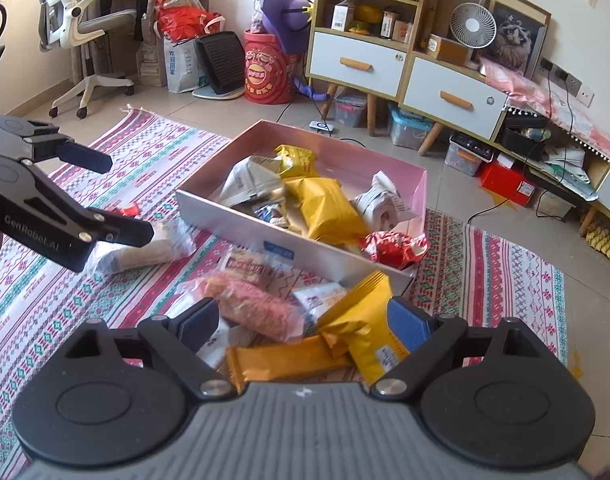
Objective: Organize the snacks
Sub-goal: 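Move both open tools back over the remaining snack pile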
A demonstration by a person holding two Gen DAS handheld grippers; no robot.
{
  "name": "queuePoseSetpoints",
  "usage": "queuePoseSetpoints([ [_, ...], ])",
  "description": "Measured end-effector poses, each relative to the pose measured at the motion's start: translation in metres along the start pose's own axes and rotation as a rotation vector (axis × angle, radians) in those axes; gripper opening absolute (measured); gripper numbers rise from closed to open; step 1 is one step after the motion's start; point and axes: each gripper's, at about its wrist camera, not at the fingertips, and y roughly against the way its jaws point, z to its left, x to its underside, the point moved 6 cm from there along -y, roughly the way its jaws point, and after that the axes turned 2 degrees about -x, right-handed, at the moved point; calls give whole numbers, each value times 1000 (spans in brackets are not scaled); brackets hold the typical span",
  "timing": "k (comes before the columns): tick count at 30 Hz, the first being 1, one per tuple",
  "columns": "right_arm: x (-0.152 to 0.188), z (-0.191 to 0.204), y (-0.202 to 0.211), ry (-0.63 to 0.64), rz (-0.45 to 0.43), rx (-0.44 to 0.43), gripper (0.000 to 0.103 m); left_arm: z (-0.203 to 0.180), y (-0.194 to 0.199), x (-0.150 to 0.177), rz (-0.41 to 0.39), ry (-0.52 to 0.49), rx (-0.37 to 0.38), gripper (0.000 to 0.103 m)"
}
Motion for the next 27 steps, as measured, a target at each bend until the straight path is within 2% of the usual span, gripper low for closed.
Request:
queuePoseSetpoints([
  [7, 14, 17, 4, -15, -10, -44, 92, 1, 7, 21, 7, -27, -12, 103],
  [12, 24, 26, 1, 2, -9, -68, 92, 4, 9, 38, -20, -29, -10, 103],
  [20, 32, 37, -4, 24, -7, -132, 91, 18, -1, 64, 17, -57, 10, 103],
  [25, 30, 51, -10, 60, -7, -203, 89, 25, -8, 69, 25, -50, 65, 103],
  [27, 29, 56, -15, 76, 3, -233, 83, 25, -9, 67, 18, -57, 91, 103],
])
